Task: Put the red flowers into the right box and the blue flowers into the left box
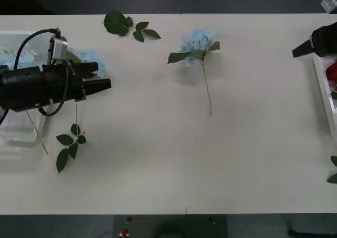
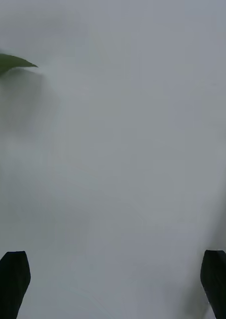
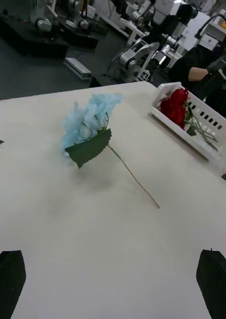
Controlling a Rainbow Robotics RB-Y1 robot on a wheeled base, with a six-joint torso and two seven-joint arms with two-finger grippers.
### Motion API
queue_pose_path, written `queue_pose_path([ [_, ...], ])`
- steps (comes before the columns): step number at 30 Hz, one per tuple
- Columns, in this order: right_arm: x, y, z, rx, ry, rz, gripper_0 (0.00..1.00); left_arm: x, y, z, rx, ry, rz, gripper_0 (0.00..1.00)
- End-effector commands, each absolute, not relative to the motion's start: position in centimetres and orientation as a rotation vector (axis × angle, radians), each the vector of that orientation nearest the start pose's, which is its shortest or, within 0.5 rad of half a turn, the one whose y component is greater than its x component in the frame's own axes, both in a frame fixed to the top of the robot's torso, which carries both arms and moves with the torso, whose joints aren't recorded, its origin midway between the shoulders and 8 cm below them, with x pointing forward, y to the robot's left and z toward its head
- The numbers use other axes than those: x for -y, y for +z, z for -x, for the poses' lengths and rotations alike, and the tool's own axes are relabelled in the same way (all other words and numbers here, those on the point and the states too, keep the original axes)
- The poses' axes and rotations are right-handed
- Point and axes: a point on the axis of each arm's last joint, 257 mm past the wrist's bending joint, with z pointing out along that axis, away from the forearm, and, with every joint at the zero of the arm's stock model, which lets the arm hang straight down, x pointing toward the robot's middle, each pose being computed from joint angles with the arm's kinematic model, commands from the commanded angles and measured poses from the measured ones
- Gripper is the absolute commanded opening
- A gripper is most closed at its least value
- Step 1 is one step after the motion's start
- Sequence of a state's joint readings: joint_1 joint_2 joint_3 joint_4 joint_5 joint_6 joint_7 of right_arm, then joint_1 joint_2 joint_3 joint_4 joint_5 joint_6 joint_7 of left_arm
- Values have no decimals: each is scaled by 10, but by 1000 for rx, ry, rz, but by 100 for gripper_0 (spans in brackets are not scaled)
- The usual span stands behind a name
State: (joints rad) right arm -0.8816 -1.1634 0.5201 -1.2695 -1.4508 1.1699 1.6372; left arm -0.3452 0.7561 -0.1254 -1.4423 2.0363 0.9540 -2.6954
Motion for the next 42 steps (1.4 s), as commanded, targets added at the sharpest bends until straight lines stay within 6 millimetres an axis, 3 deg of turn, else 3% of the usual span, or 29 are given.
queue_pose_path([
  [1, 296, -89, -570, -2434, 310, 340, 100, -165, -105, -505, -1626, -866, -786, 100],
  [5, 252, -86, -574, -2407, 363, 366, 100, -164, -101, -506, -1652, -870, -772, 100],
  [11, 183, -100, -586, -2338, 409, 455, 100, -155, -97, -505, -1672, -868, -762, 100],
  [16, 151, -116, -601, -2265, 424, 495, 100, -153, -98, -506, -1668, -865, -759, 100],
  [29, 121, -170, -638, -2219, 344, 517, 100, -152, -98, -506, -1664, -861, -765, 100],
  [42, 109, -214, -662, -2211, 243, 504, 100, -151, -101, -506, -1667, -860, -767, 100],
])
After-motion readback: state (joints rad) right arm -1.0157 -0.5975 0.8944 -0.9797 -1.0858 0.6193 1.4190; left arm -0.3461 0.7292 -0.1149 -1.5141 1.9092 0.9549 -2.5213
